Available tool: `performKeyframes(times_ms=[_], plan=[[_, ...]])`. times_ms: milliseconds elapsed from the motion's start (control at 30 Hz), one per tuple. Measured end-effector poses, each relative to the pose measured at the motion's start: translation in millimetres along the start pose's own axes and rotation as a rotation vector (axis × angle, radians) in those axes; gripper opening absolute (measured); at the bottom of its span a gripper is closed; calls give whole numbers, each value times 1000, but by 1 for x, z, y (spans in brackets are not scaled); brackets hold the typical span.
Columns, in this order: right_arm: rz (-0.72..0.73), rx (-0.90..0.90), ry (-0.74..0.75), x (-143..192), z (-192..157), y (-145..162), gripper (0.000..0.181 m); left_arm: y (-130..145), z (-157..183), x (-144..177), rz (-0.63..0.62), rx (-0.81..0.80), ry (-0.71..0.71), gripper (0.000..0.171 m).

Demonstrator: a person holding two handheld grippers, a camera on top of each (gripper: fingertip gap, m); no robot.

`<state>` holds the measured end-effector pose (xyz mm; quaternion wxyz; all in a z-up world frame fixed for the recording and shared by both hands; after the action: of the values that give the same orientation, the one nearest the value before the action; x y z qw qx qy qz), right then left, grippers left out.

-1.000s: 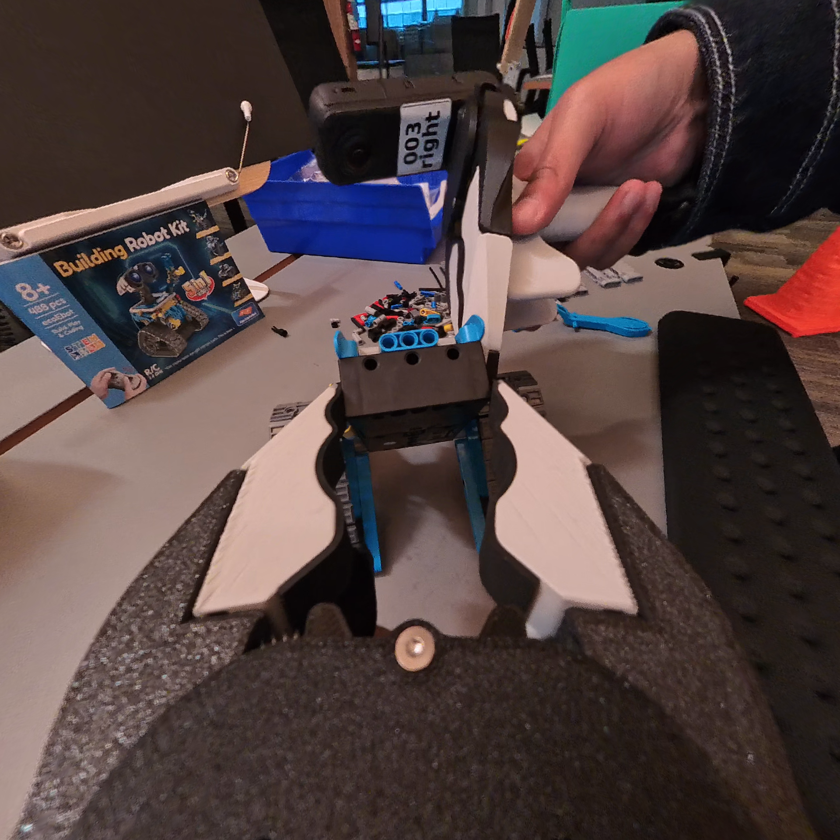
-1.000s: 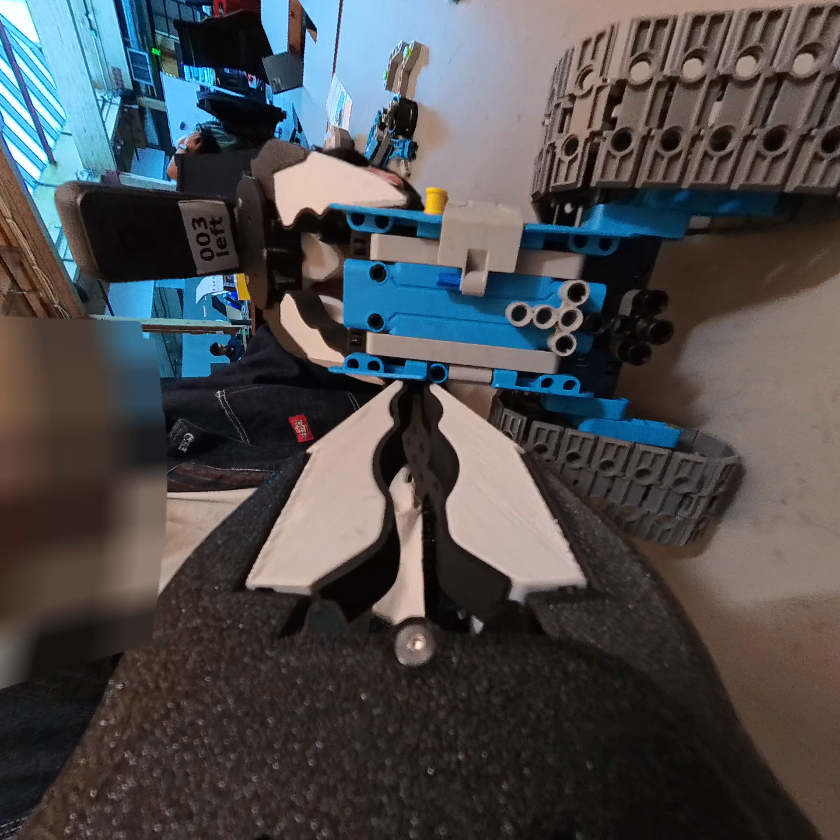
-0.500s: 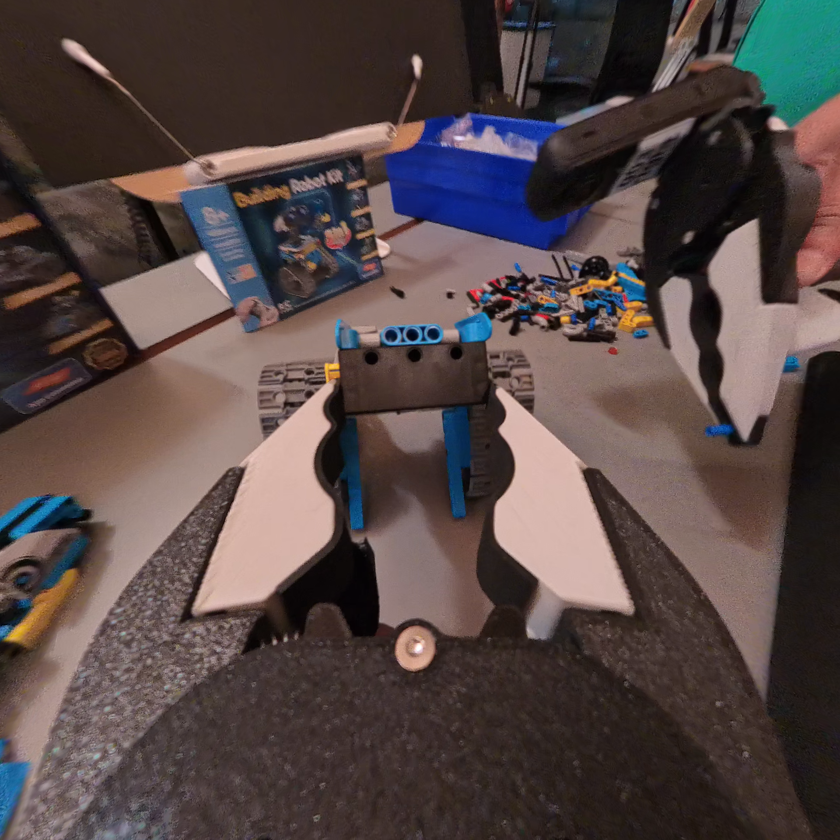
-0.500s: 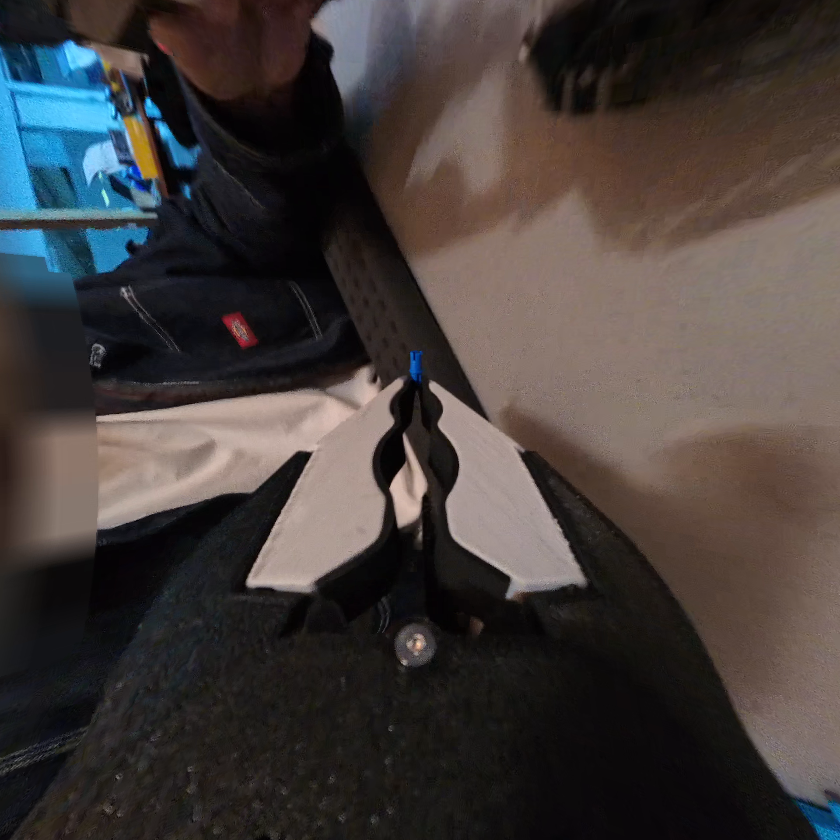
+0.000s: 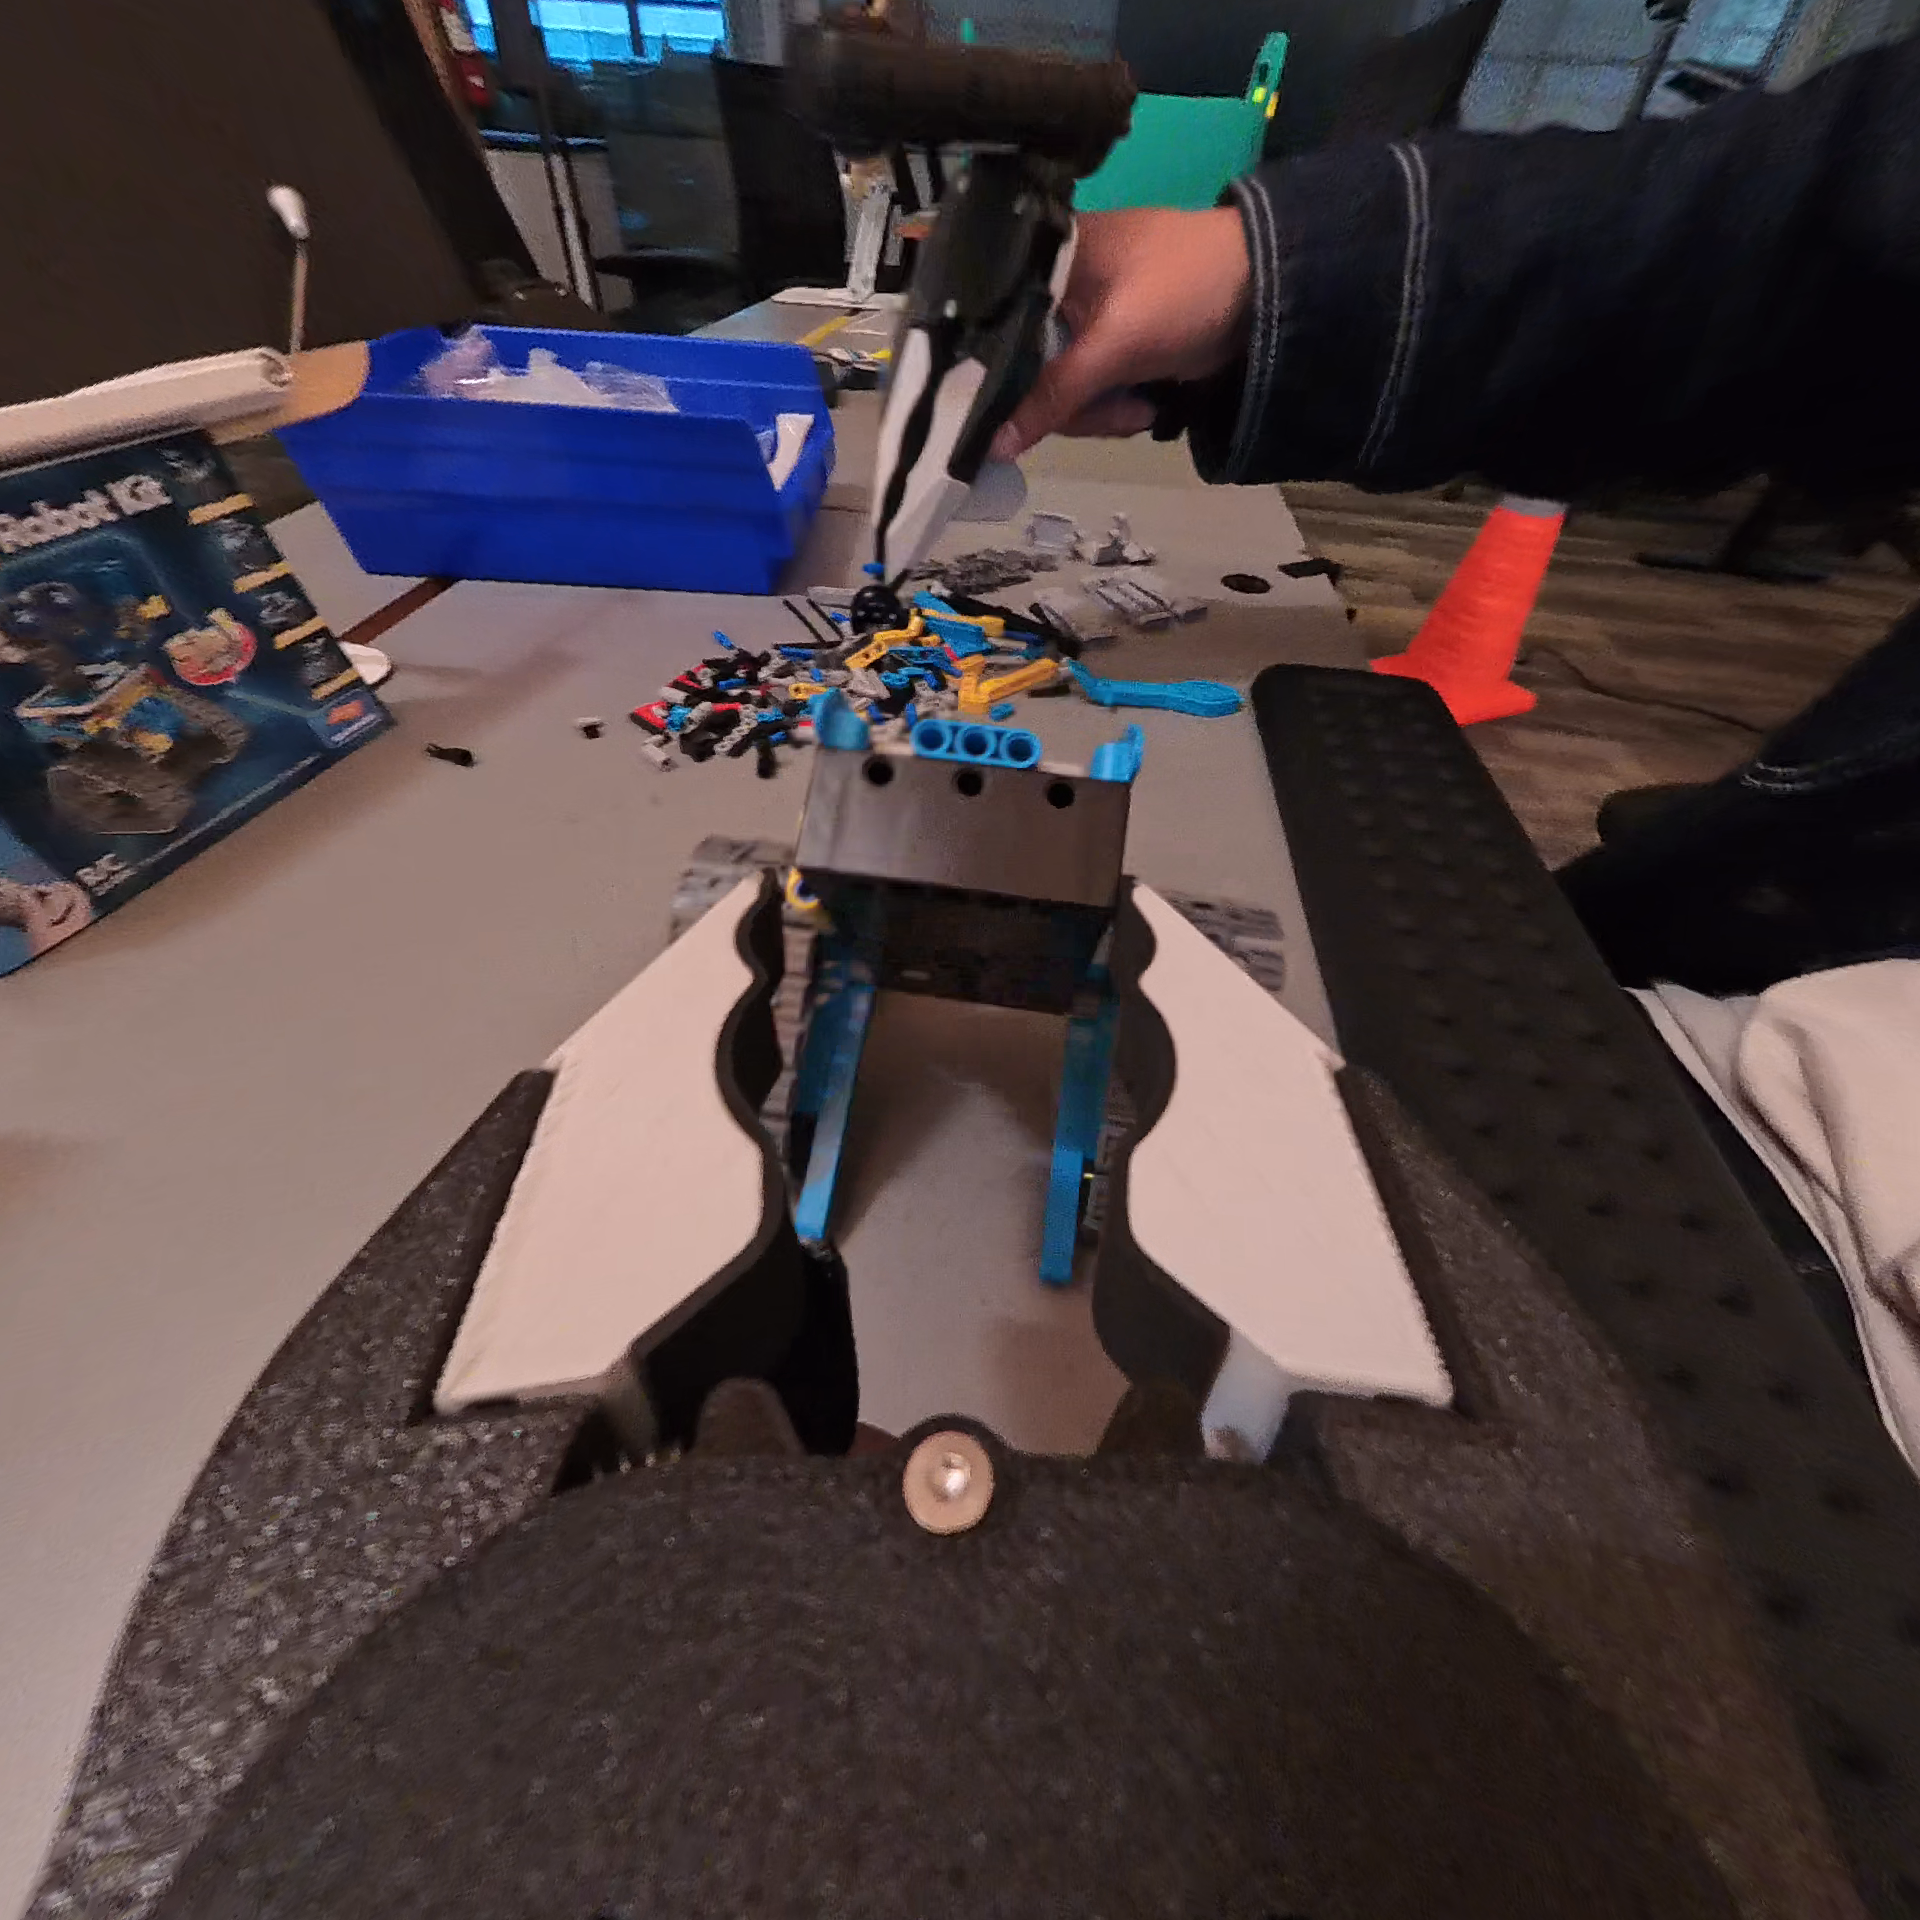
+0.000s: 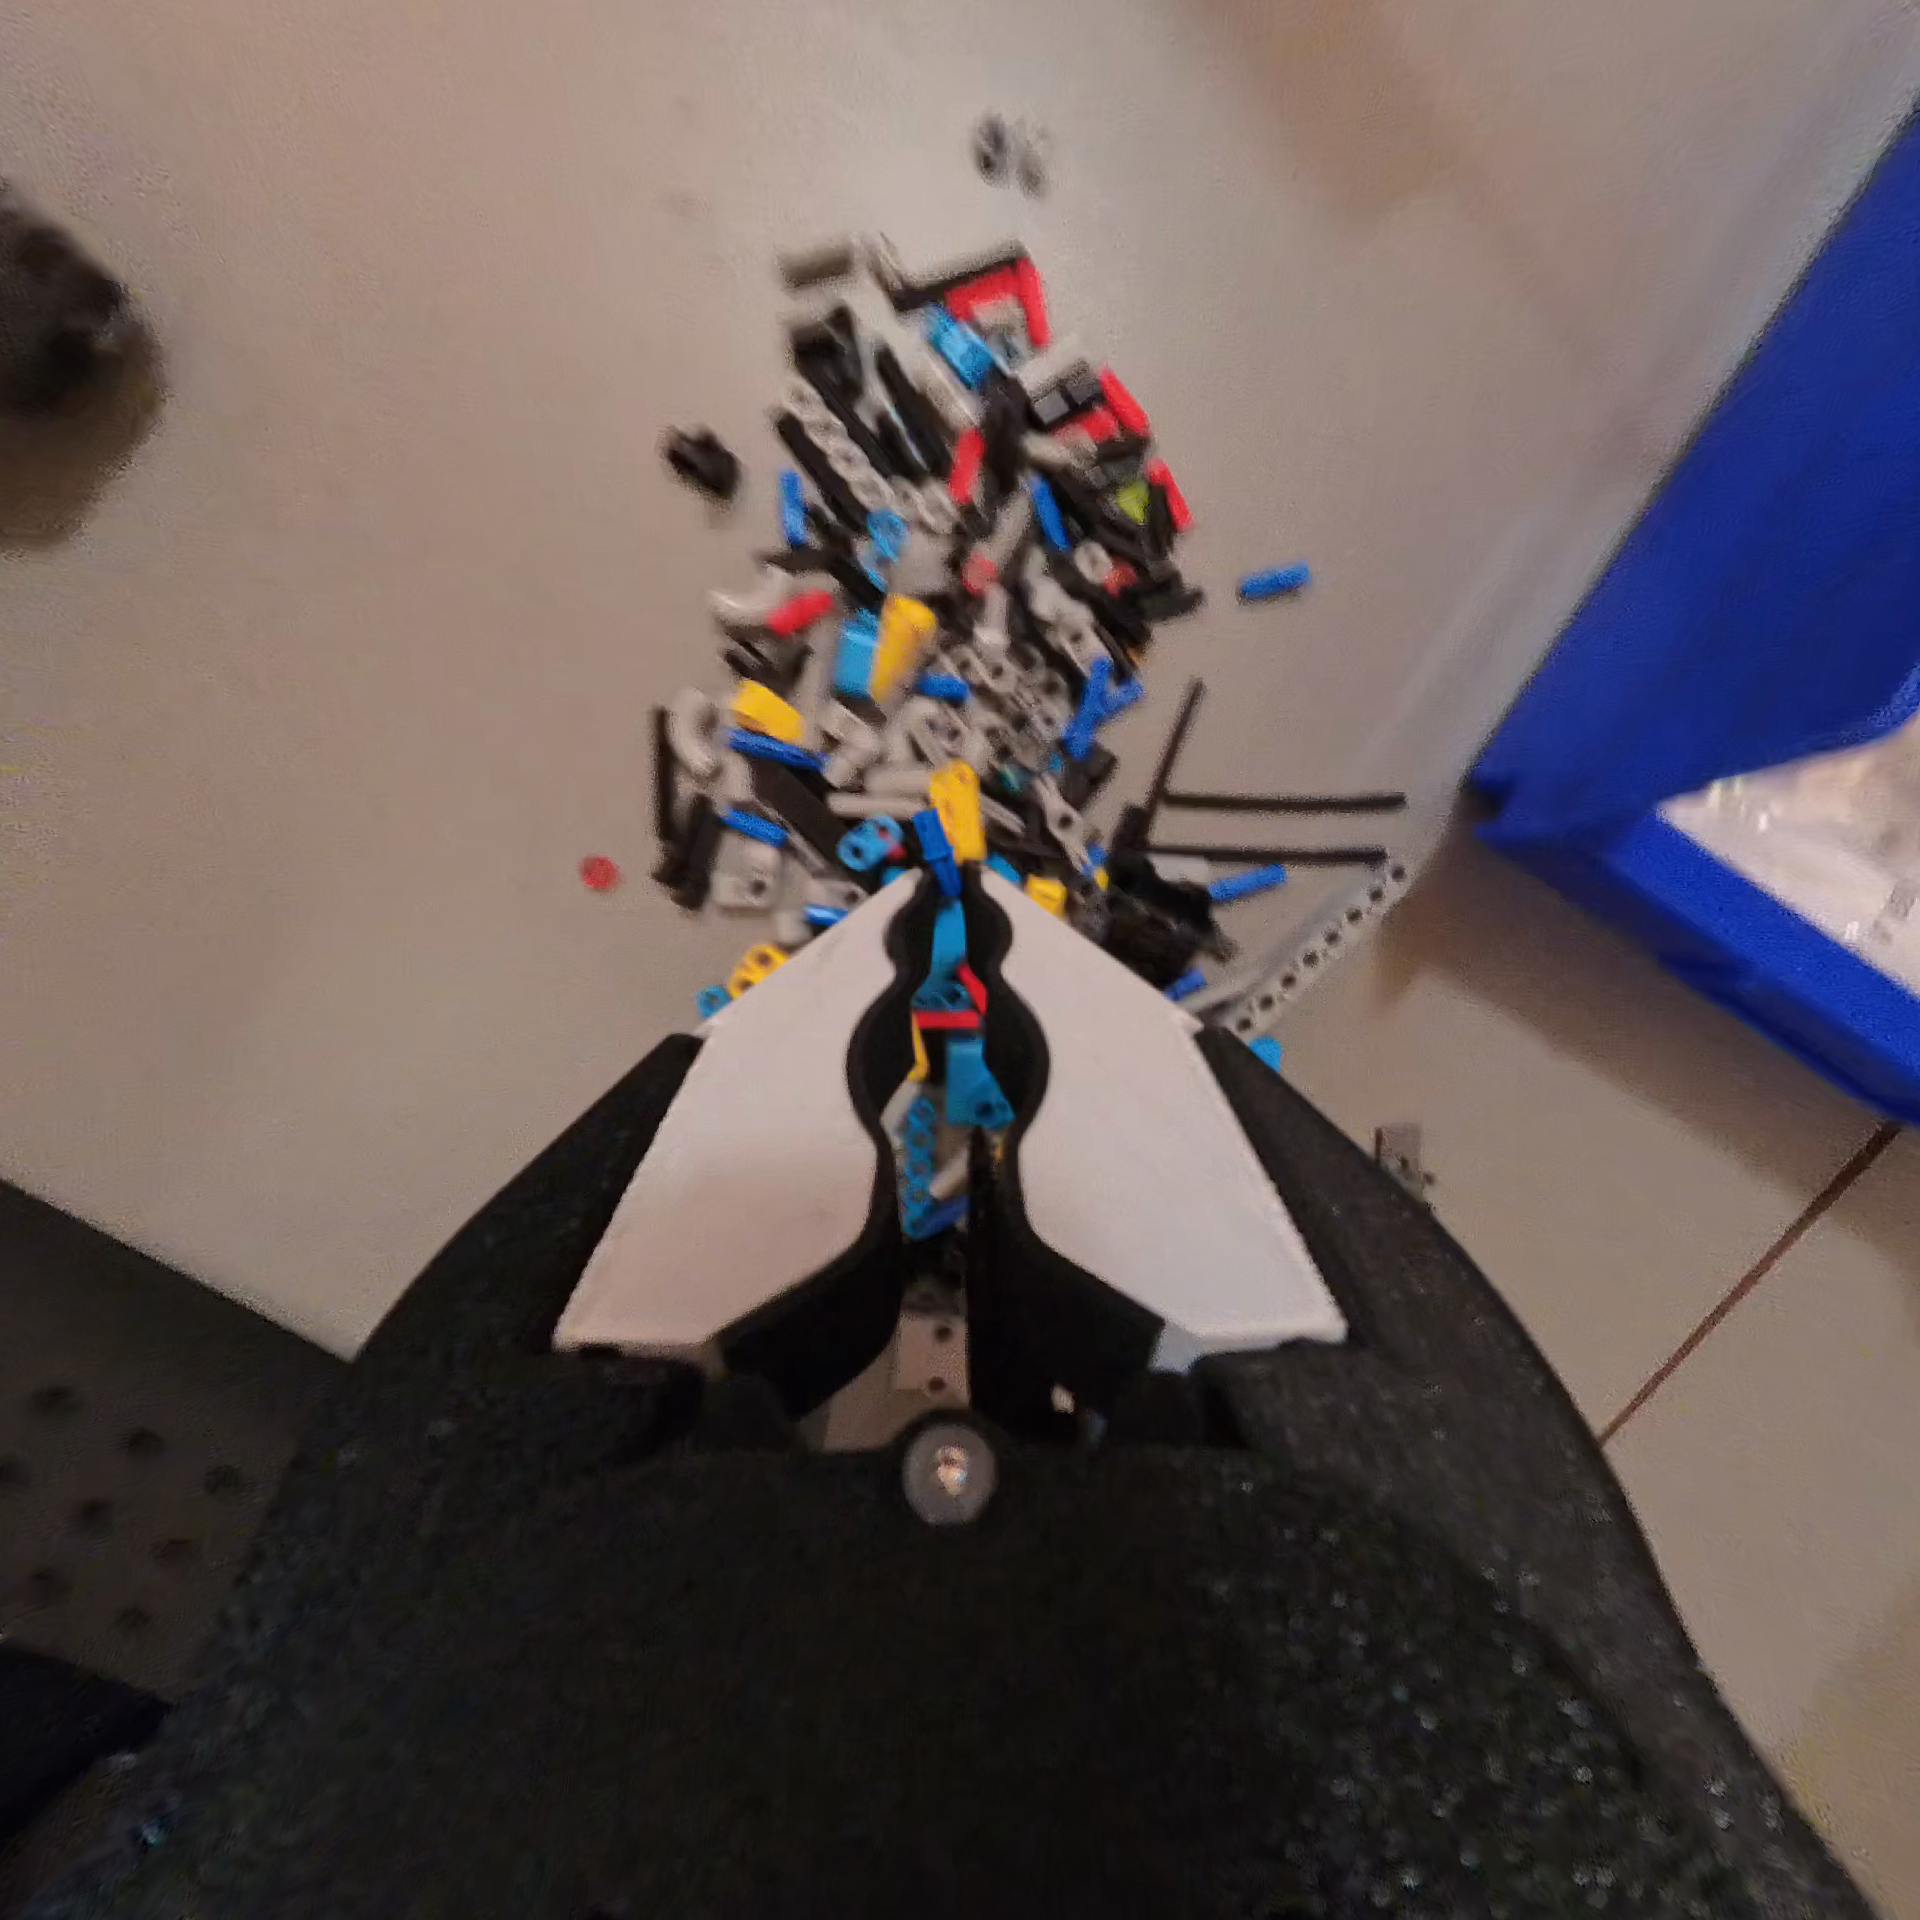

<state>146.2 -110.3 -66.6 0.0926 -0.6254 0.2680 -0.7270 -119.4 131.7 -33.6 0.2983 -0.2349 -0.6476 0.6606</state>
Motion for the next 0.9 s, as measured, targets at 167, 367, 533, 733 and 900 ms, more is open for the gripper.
performKeyframes(times_ms=[167,367,533,733,900], plan=[[12,-70,28,-4,24,24,14,3,-37,27,28,101,-241,72],[178,-143,24,8,27,10,19,-10,-37,52,272,361,-288,63],[718,-16,-384,33,-72,-84,29,-4,-33,7,132,407,-319,92],[822,-16,-919,-3,-172,-136,26,-1,-28,-9,-8,344,-170,49],[687,114,-1057,-21,-208,-116,23,3,-23,6,-7,376,160,47]])
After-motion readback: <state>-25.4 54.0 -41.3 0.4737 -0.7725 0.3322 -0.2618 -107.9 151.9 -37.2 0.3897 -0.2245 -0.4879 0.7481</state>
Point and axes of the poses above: each gripper's, where its closed fingertips meet, x back along the fingers, y out of its underside, z = x × y across the jaws, the point moved 5 cm from there along x, back along the fingers, and after that the axes turned 8 degrees about z, right-handed, at the moved point
